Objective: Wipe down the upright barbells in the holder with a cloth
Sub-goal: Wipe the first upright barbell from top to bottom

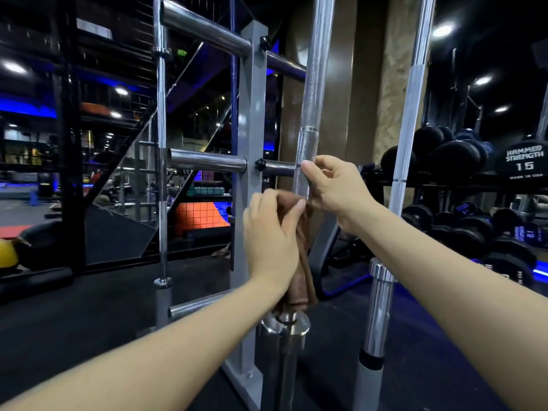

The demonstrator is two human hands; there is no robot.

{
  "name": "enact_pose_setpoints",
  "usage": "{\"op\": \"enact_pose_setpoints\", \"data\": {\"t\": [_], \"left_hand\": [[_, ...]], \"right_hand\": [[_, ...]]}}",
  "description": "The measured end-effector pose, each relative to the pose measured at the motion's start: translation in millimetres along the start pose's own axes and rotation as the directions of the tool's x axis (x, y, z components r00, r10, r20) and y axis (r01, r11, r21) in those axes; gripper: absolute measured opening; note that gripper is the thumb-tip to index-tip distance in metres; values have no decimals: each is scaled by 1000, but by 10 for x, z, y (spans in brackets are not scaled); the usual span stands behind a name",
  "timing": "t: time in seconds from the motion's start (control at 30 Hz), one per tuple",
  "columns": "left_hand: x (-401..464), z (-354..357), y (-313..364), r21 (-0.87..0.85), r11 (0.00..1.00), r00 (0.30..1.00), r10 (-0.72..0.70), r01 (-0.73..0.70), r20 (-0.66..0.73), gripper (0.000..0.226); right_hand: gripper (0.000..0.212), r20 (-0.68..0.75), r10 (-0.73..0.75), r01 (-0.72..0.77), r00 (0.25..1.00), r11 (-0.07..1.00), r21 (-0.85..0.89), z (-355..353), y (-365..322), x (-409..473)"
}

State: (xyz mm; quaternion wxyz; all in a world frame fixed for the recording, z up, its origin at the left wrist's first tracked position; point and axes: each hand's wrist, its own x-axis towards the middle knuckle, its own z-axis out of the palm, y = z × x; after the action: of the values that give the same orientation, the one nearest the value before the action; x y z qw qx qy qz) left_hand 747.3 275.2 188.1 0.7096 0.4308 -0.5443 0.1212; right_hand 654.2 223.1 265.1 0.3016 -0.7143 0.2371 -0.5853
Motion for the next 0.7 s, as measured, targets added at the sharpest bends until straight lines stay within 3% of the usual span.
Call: {"op": "enact_pose_setpoints", "data": {"t": [0.13,0.2,0.37,0.53,0.7], "left_hand": [[-218,109,-58,82,995,998,61,-60,-7,7],[-439,82,-173,151,986,997,72,-75,25,15],[-402,-53,-162,40,999,997,-13,10,81,7],[214,-36,71,-41,999,999,21,-19,29,26],[-565,-215,-446,144,974,964,-198,173,180,16]], "right_hand": [[17,1,-15,15,1000,1000,-27,-14,23,17],[16,10,17,-17,1000,1000,5,-13,-18,-5],[16,17,33,-33,999,999,-33,-27,-99,-46],[19,5,19,-18,1000,1000,-23,-3,-30,-7],[17,-4,3,-3,1000,1000,-1,9,65,20]]}}
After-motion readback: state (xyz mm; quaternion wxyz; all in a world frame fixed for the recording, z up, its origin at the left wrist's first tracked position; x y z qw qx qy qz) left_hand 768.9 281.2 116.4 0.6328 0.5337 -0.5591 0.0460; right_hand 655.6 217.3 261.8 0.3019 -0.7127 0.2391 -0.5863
